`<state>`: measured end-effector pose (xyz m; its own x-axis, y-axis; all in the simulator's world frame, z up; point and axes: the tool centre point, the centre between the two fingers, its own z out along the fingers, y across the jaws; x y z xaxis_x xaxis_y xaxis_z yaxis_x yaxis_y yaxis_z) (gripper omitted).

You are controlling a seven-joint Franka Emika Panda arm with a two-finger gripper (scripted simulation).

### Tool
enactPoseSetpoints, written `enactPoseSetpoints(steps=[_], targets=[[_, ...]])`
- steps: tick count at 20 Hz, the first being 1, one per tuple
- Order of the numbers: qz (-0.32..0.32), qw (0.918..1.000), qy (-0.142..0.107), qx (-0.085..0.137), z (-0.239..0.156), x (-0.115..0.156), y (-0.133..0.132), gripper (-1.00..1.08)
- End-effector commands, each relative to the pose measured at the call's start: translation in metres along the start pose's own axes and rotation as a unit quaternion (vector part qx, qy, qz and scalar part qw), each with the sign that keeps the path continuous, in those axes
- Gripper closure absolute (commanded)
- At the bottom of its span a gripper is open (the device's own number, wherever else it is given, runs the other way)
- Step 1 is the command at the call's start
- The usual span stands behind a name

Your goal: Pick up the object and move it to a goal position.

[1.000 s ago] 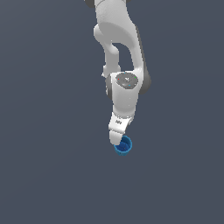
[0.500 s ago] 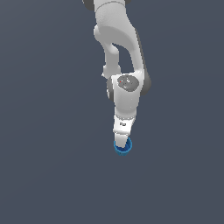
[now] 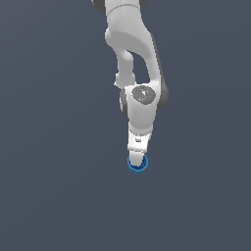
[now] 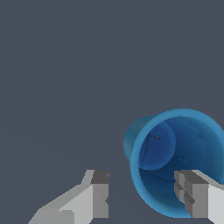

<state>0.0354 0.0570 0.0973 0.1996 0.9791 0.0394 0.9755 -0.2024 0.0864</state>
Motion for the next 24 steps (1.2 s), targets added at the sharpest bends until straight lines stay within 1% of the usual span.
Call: enactPoseSetpoints(steps=[1,5,8,9,20,24], targets=[[-0.001,1.0000,0.000,0.000,0.008,0.000,-0.001,-0.20],[-0.002,1.0000,0.000,0.000,0.022,0.000,-0.001,-0.20],[-0.002,1.0000,0.000,0.000,0.026,0.000,-0.001,-0.20],[-0.002,1.0000,0.000,0.000,0.026,0.000,-0.001,1.08],[-0.002,1.0000,0.000,0.000,0.024,-0.001,0.000,1.08],[-0.002,1.0000,0.000,0.000,0.020,-0.009,0.002,1.08]])
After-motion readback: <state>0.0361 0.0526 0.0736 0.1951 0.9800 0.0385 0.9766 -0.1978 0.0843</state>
